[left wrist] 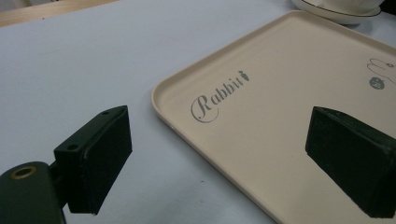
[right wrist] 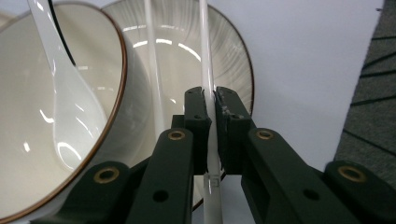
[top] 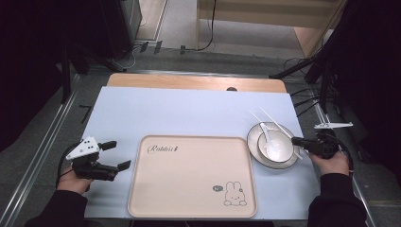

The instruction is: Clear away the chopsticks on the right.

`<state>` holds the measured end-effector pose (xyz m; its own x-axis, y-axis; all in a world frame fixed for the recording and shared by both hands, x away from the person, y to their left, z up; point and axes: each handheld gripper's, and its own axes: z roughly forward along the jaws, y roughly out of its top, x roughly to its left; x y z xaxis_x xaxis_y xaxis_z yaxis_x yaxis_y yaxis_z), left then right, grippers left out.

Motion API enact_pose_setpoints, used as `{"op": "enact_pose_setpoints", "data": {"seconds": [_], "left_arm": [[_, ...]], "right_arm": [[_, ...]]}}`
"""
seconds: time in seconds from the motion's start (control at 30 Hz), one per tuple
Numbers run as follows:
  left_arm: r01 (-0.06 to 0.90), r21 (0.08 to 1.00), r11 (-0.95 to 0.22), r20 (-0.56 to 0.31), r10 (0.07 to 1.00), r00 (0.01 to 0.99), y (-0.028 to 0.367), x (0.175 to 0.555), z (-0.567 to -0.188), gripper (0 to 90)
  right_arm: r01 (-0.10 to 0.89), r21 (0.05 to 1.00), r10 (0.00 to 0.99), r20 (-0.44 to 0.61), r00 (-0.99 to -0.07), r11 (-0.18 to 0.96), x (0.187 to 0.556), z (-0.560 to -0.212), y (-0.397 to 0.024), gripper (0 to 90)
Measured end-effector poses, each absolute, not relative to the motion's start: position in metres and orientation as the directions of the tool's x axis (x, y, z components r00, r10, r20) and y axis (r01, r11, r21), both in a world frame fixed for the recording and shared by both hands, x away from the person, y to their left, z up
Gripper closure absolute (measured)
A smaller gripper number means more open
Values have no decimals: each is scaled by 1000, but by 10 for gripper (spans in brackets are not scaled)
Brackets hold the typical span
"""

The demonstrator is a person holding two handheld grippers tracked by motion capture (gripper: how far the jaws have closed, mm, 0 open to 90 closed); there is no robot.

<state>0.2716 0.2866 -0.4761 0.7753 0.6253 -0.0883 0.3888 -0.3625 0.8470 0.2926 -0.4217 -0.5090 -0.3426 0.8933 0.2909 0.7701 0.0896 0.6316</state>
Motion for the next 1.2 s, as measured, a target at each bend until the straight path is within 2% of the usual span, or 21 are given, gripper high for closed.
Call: {"op": "enact_pose_setpoints", "data": {"seconds": [0.23,0.6,0.87,1.2], "left_arm": [[390,847,-360,-90,626,774,286,272,-476,77],[390,848,-360,-91,625,776,287,271,-476,77],[390,848,-360,-91,625,775,287,272,-476,77],[386,851,-355,-93,621,778,286,273,-475,77]], "right_arm": [[776,631,910,307,-280,26,288,-492,-426,851],[752,660,912,312,-265,-7,273,-447,-408,852],[739,672,908,279,-312,47,256,-427,-373,851],[717,687,881,261,-394,117,232,-419,-324,852]]}}
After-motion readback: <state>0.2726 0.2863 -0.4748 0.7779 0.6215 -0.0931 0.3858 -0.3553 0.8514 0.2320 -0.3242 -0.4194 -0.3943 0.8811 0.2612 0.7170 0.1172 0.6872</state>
